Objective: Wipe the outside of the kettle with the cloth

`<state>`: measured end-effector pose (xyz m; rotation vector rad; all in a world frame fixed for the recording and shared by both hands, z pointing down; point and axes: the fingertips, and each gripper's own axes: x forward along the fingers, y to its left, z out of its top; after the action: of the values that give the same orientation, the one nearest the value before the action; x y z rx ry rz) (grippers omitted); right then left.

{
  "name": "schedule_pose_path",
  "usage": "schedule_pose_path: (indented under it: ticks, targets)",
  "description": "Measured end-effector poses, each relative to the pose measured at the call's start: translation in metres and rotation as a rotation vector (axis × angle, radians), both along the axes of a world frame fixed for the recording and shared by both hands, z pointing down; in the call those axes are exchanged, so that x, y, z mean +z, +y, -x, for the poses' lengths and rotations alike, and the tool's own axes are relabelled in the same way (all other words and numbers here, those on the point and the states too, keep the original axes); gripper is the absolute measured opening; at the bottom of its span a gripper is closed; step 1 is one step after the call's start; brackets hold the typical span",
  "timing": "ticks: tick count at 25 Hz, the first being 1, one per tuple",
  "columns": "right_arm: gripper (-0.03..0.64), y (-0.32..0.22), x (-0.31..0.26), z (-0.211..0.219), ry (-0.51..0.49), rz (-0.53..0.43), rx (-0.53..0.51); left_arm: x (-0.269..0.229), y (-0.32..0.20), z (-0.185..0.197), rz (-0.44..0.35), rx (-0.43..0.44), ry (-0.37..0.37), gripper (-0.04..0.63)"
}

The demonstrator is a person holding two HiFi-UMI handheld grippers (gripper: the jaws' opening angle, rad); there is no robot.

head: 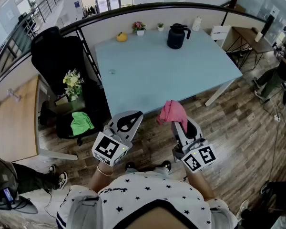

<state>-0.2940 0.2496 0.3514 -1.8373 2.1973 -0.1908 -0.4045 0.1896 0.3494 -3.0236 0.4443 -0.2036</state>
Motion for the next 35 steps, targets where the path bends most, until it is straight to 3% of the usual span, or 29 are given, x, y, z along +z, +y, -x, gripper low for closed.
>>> schedule_pose_path:
  ticks: [11, 24, 35]
  targets:
    - [0.095, 0.02, 0.001, -0.044, -0.033, -0.026, 0.007, 0.002, 0.017, -0.043, 0.002, 0.003, -0.016, 0.029]
    - [0.101, 0.072, 0.011, -0.139, -0.04, -0.017, 0.081, 0.005, 0.062, -0.147, -0.005, 0.1, 0.004, 0.029]
    - [0.101, 0.088, 0.018, -0.175, -0.059, -0.014, 0.125, 0.011, 0.071, -0.179, -0.006, 0.13, -0.014, 0.029]
